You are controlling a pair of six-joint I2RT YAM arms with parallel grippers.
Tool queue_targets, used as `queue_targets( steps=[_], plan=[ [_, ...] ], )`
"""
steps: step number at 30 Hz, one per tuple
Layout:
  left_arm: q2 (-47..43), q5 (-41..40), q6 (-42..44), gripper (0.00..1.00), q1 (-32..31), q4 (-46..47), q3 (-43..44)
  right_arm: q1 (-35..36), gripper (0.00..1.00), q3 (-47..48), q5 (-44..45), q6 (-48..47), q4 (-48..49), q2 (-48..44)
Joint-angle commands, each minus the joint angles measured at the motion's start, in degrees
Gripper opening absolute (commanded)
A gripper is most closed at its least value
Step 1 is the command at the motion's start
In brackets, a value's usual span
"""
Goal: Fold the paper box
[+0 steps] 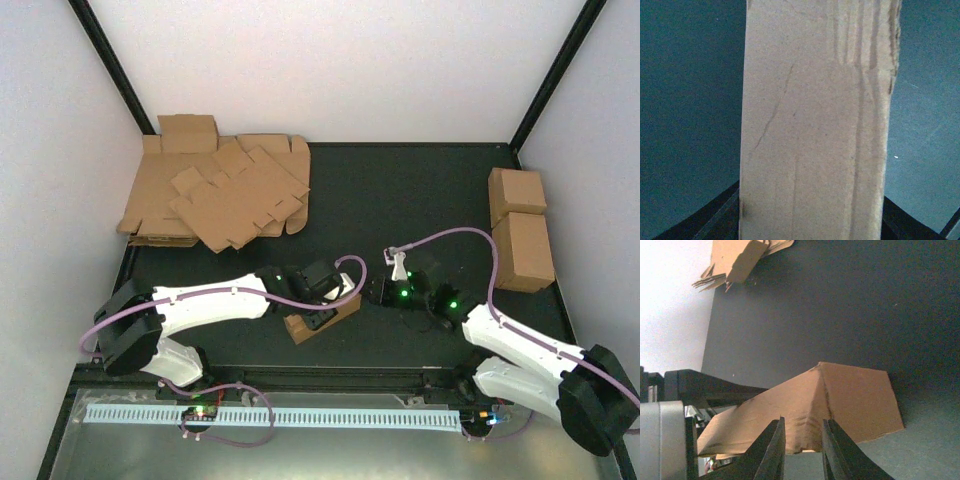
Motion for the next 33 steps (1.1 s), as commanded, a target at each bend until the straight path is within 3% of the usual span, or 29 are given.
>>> queue_targets(
  steps=[1,17,22,25,33],
  plan=[
    [1.3,-0.1,0.3,0.54,-0.3,-0.1,1.1,0.6,0.28,0.3,-3.0,3.4,1.6,-0.8],
    [1.5,0.0,0.4,0.54,-0.3,-0.1,1.2,0.6,0.27,1.9,-1.9,1.4,0.2,0.2],
    [1.2,-0.4,0.8,0.54,-0.3,-0.2,1.1,0.6,0.31,3.4,3.5,-11.3,-5.7,-4.9],
    [1.2,-0.6,1.2,0.54,-0.3,-0.2,1.3,0.6,0.32,-1.5,4.4,-19.0,-0.8,-9.3],
    [1.3,-0.7,1.3,0.54,-0.3,-0.4,1.7,0.6,0.26,-2.3,2.1,-16.8,4.8,-6.2]
  ],
)
